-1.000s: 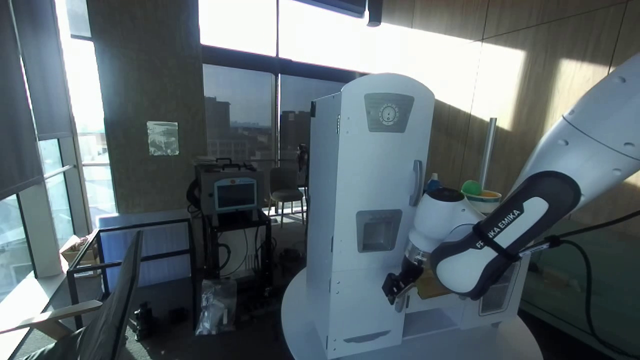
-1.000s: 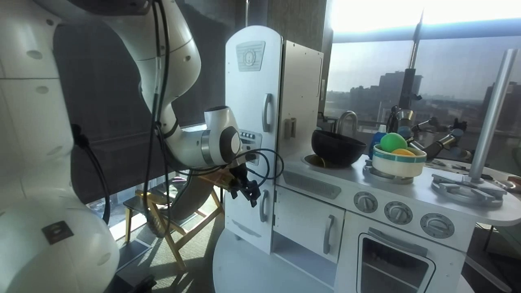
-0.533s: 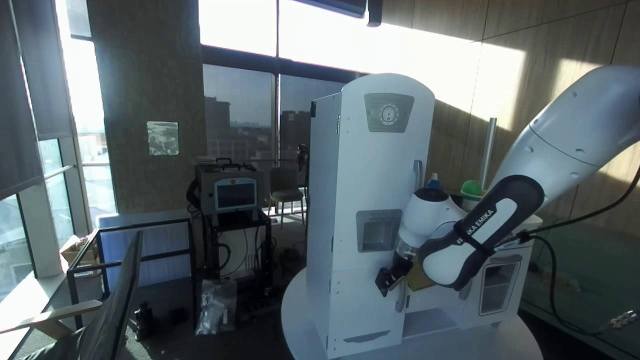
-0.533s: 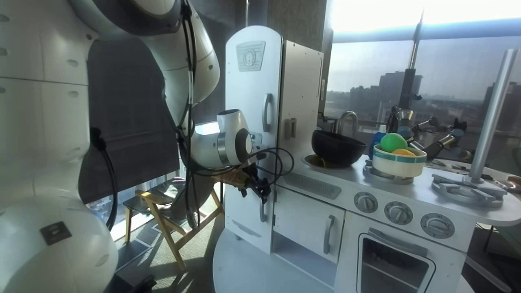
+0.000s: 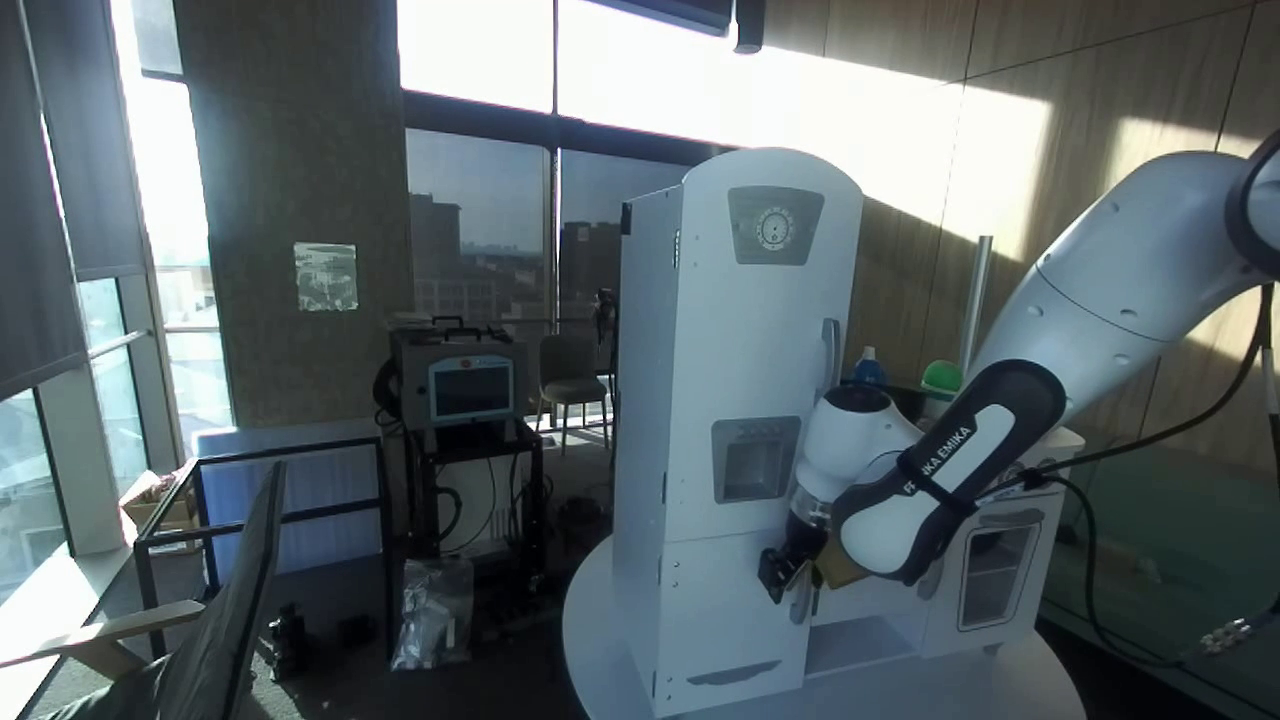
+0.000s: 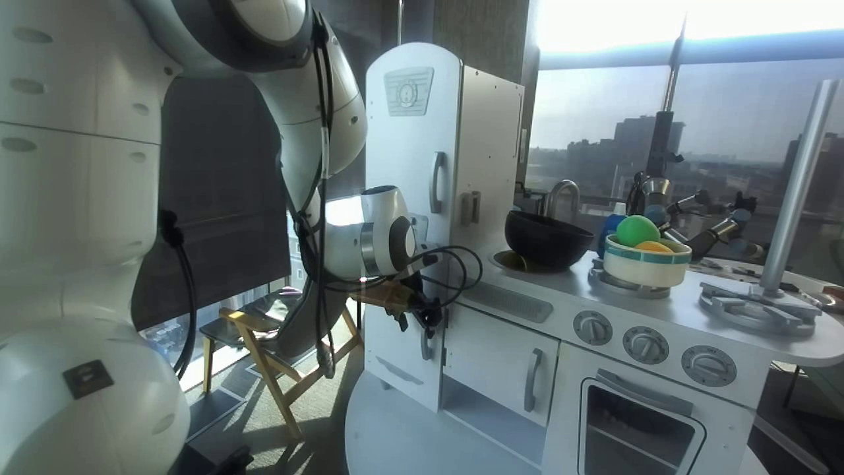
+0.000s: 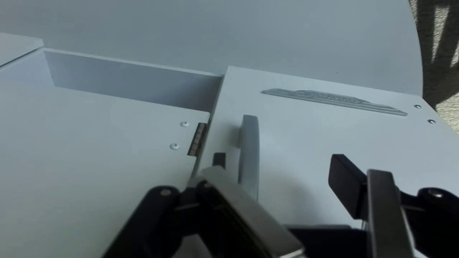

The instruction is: Close the top cupboard then open the bottom cupboard

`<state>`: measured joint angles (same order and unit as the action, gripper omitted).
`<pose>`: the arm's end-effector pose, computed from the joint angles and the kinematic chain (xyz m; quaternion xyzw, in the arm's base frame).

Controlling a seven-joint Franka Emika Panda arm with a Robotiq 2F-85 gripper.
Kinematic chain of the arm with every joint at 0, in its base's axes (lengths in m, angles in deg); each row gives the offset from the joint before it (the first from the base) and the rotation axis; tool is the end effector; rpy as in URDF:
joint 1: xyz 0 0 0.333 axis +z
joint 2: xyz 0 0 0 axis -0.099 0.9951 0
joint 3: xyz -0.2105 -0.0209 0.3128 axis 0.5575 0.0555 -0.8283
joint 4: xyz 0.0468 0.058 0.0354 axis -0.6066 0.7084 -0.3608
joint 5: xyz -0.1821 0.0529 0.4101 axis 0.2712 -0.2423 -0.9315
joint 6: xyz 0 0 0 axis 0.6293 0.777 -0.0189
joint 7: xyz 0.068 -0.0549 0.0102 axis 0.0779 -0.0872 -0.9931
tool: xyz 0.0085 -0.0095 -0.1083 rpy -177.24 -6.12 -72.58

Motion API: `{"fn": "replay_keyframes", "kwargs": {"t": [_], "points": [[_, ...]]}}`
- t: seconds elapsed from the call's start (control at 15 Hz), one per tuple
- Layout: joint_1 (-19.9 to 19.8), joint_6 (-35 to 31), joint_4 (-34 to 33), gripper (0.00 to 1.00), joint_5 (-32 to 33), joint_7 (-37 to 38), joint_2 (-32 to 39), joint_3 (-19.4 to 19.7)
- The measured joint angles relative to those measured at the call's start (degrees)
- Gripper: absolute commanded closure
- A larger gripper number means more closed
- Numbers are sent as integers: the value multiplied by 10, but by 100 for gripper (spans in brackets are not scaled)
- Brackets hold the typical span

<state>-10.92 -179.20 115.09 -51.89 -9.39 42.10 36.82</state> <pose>0.5524 0.0073 0.2820 0.9852 -0.0018 0.1583 0.0650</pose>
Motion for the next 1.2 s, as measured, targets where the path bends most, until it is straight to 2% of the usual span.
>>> {"fn": "replay_keyframes", "kwargs": {"t": [0.13, 0.27, 0.33, 0.4, 0.53, 0.8, 0.87, 1.2], "points": [[0, 1, 1, 69, 13, -7, -4, 1], [0, 3, 2, 85, 54, -6, -11, 9], [0, 3, 2, 90, 81, -2, -16, 14], [0, 3, 2, 92, 110, 6, -23, 19], [1, -1, 9, 87, 143, 37, -32, 21], [1, -9, 26, 88, 167, 78, -44, 21], [1, -9, 32, 58, 165, 81, -48, 20], [3, -11, 69, 21, 165, 88, -85, 15]]}}
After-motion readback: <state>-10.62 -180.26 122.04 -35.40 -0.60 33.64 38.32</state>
